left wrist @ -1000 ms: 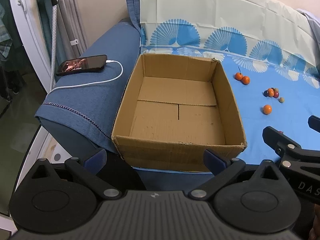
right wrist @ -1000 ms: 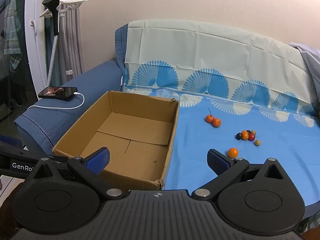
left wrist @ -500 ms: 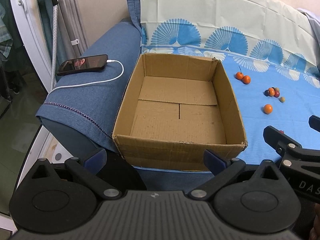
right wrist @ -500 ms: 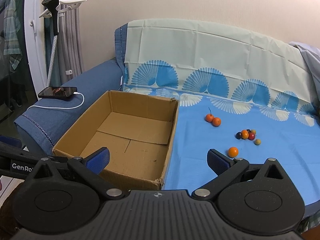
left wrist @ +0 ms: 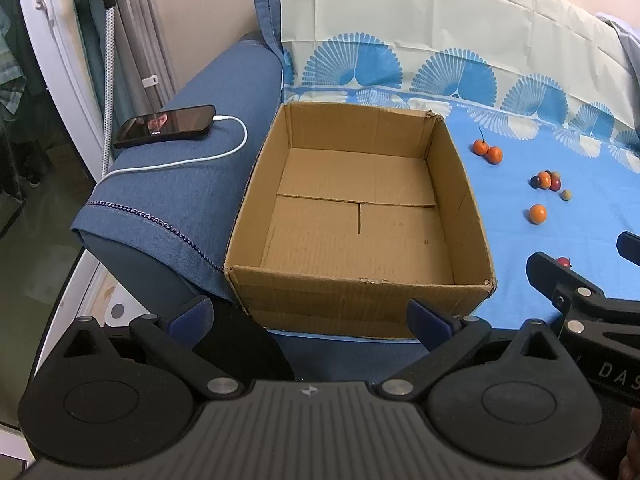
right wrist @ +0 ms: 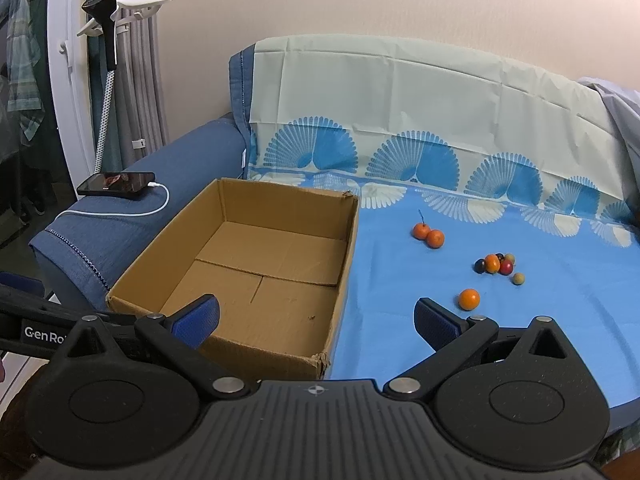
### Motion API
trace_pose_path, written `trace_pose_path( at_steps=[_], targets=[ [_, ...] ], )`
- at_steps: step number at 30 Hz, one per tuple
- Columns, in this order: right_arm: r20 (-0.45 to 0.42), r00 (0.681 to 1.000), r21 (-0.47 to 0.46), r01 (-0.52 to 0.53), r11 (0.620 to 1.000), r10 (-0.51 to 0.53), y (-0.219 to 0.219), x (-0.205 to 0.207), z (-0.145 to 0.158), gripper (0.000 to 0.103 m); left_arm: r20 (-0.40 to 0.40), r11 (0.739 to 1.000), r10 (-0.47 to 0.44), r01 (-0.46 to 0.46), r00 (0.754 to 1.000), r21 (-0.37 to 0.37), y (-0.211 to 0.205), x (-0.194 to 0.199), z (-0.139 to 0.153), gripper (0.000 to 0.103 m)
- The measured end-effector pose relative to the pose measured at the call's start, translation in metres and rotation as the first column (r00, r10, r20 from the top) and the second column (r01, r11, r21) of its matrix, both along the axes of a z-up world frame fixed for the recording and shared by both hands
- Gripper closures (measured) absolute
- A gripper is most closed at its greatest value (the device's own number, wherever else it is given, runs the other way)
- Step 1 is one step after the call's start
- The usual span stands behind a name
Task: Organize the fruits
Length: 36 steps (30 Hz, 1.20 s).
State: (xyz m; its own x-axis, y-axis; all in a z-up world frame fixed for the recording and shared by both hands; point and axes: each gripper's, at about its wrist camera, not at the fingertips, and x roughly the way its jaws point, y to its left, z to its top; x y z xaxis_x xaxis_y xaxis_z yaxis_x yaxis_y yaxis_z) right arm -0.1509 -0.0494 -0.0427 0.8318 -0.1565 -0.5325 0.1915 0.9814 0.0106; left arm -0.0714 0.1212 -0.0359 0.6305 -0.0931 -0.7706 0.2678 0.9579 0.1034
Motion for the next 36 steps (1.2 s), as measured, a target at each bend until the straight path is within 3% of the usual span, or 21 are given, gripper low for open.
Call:
trace_pose_path(
  at_steps=[15, 20, 22, 28, 32, 36],
  targets=[
    [0.007, 1.000, 0.064, -0.018, 0.998, 0.017, -0.016, 0.007, -0.009, 0.000, -0.037, 1.000, 0.015, -0.015, 0.999, 0.022, -0.008, 0.016, -0.009, 0.000],
    [0.004, 0.998, 0.170, 0.056, 0.984, -0.058, -0.043, 0.011, -0.020, 0.001, -0.057, 0.999, 0.013, -0.011, 0.998, 0.035, -0.018, 0.025, -0.012, 0.000],
    [-0.023, 0.995, 0.172, 0.104, 0.980, -0.102, -0.057, 0.013, -0.024, 0.001, -0.065, 0.999, 0.006, -0.003, 0.998, 0.037, -0.025, 0.030, -0.013, 0.000],
    [-0.053, 0.972, 0.120, 0.235, 0.965, -0.230, -0.111, 0.022, -0.054, 0.001, -0.082, 0.998, -0.032, 0.036, 0.996, 0.049, -0.056, 0.044, -0.015, 0.000],
    [-0.161, 0.934, 0.059, 0.331, 0.942, -0.318, -0.158, 0.038, -0.092, 0.001, -0.081, 0.996, -0.063, 0.068, 0.995, 0.061, -0.082, 0.052, -0.016, 0.000],
    [-0.285, 0.882, 0.084, 0.414, 0.907, -0.376, -0.206, 0.051, -0.128, 0.001, -0.096, 0.993, -0.095, 0.101, 0.991, 0.060, -0.105, 0.061, -0.018, 0.000]
  ],
)
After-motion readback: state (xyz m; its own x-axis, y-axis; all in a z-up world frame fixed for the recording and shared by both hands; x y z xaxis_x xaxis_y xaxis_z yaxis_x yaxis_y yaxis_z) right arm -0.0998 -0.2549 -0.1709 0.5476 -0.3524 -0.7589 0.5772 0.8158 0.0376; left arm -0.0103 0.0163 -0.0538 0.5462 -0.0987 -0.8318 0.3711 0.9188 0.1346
